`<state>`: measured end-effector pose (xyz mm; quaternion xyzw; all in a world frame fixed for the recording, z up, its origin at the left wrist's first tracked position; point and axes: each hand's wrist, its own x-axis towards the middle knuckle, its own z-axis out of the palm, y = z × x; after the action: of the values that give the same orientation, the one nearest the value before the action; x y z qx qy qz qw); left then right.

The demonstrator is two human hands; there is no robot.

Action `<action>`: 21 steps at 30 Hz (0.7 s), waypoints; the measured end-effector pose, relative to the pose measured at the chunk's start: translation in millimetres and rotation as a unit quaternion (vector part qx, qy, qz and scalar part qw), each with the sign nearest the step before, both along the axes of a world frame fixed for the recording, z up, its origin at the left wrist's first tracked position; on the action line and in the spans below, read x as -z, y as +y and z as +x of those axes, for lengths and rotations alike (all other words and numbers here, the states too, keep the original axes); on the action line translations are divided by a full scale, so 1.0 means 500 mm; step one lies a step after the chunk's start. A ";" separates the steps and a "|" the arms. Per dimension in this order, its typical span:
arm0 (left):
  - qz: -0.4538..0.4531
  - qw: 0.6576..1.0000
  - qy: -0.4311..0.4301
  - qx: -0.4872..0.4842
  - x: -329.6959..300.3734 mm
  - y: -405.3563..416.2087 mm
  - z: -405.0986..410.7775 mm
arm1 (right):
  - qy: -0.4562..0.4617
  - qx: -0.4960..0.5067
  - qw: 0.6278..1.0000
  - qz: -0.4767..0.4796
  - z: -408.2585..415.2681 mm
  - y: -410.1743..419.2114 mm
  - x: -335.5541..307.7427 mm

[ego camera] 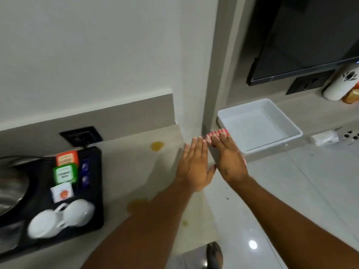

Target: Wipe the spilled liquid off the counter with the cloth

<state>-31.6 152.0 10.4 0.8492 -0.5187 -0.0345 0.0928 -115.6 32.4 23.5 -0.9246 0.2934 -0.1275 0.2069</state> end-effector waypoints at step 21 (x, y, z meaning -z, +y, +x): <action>0.116 0.981 0.058 -0.142 0.172 0.665 -0.028 | 0.108 -0.024 0.994 0.023 -0.064 0.461 0.169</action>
<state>-45.4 484.7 -75.7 0.9159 -0.3786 -0.1301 0.0277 -147.7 262.6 -61.1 -0.9345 0.2948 -0.0153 0.1987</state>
